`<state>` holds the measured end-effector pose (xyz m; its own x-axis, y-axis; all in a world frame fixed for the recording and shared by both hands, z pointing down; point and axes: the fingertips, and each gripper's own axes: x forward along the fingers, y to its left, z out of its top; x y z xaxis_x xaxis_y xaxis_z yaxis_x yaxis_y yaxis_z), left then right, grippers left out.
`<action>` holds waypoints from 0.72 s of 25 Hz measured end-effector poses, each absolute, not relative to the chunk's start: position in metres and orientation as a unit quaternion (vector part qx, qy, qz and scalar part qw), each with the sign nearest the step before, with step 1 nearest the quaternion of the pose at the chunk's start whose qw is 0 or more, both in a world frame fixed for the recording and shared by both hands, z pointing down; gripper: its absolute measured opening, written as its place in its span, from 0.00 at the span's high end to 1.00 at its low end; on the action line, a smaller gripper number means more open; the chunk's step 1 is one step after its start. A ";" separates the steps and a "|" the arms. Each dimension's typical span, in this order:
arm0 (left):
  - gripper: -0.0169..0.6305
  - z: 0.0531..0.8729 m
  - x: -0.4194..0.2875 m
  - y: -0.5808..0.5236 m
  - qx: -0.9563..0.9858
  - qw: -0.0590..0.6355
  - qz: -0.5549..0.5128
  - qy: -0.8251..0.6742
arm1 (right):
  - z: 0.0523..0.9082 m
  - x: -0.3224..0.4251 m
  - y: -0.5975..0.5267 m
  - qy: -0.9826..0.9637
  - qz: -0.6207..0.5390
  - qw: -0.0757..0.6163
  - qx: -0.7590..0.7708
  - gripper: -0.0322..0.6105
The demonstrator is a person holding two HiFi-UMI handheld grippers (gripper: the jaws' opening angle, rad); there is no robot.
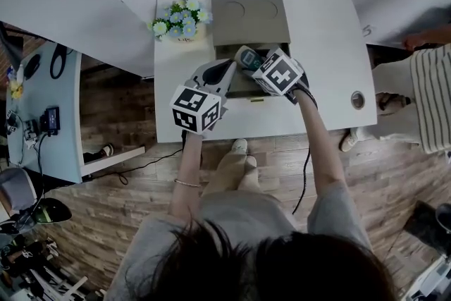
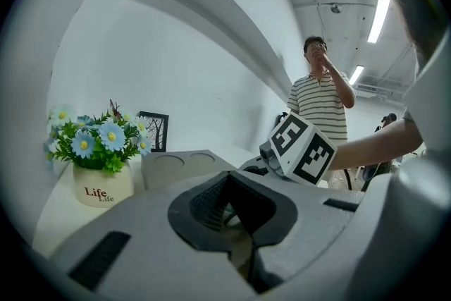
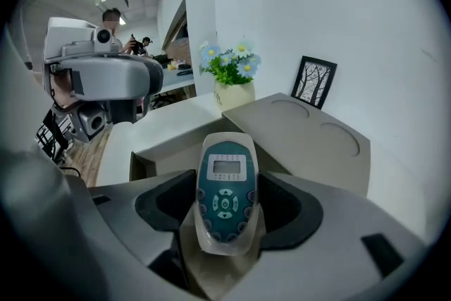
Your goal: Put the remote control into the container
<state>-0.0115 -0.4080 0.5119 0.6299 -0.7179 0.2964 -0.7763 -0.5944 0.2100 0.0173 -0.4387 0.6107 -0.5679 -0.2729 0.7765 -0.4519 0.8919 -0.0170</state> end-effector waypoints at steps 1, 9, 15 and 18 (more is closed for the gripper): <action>0.97 0.513 -0.011 -0.408 0.888 0.162 0.091 -0.420 | 0.614 0.017 -0.438 -0.876 0.107 0.423 0.204 0.51; 0.97 0.515 -0.014 -0.409 0.887 0.164 0.093 -0.422 | 0.640 0.018 -0.429 -0.856 0.097 0.474 0.181 0.51; 0.97 0.515 -0.019 -0.411 0.885 0.164 0.094 -0.426 | 0.646 0.015 -0.430 -0.852 0.103 0.481 0.178 0.51; 0.97 0.515 -0.020 -0.411 0.885 0.164 0.095 -0.426 | 0.646 0.015 -0.431 -0.851 0.108 0.479 0.185 0.51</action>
